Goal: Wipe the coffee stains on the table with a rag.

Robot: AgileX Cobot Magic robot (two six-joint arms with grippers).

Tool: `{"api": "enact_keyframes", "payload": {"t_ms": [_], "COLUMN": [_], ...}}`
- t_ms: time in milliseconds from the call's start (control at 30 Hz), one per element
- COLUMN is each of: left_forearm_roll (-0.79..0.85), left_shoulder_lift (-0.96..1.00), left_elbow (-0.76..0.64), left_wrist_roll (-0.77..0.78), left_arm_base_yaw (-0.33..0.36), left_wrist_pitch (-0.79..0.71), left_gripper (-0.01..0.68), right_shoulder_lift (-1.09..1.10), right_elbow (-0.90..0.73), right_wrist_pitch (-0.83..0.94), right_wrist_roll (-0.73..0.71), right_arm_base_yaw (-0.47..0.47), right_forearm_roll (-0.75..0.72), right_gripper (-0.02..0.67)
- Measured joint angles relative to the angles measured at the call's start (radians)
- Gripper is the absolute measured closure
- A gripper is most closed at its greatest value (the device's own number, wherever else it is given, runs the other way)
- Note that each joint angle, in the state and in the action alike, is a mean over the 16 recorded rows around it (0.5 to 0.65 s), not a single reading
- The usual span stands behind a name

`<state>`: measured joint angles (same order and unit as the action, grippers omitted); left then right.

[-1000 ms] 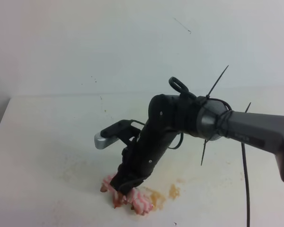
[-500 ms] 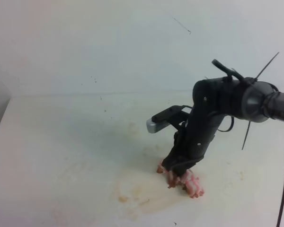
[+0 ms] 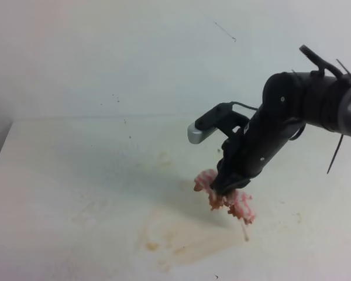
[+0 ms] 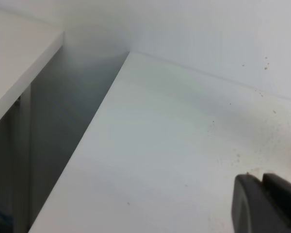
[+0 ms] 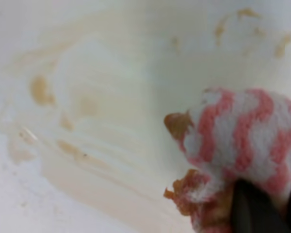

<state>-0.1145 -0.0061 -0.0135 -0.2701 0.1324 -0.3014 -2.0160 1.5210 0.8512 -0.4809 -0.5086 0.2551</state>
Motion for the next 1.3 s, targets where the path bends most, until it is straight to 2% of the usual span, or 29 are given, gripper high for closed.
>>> {"api": "enact_keyframes", "payload": {"t_ms": [133, 400, 500, 667, 1000, 1300], "left_forearm_roll": [0.000, 0.000, 0.000, 0.000, 0.000, 0.000], "left_shoulder_lift": [0.000, 0.006, 0.006, 0.006, -0.003, -0.014], "left_elbow": [0.002, 0.008, 0.010, 0.012, 0.000, -0.010], "left_wrist_roll": [0.000, 0.001, 0.001, 0.000, 0.000, 0.000], "left_arm_base_yaw": [0.000, 0.000, 0.000, 0.000, 0.000, 0.001], "left_wrist_pitch": [0.000, -0.004, -0.004, -0.004, 0.001, 0.006], "left_gripper": [0.675, 0.676, 0.676, 0.676, 0.675, 0.674], "right_shoulder_lift": [0.038, 0.111, 0.147, 0.244, 0.591, 0.903], "right_elbow": [0.014, 0.045, 0.051, 0.054, 0.026, -0.130], "right_wrist_pitch": [0.019, 0.076, 0.098, 0.116, 0.075, -0.051], "right_wrist_roll": [0.045, 0.154, 0.171, 0.182, 0.233, 0.324], "right_arm_base_yaw": [0.000, 0.000, 0.000, 0.000, 0.000, 0.000], "right_forearm_roll": [-0.092, -0.280, -0.317, -0.368, -0.478, -0.471], "right_gripper": [0.558, 0.427, 0.411, 0.455, 0.628, 0.649]}}
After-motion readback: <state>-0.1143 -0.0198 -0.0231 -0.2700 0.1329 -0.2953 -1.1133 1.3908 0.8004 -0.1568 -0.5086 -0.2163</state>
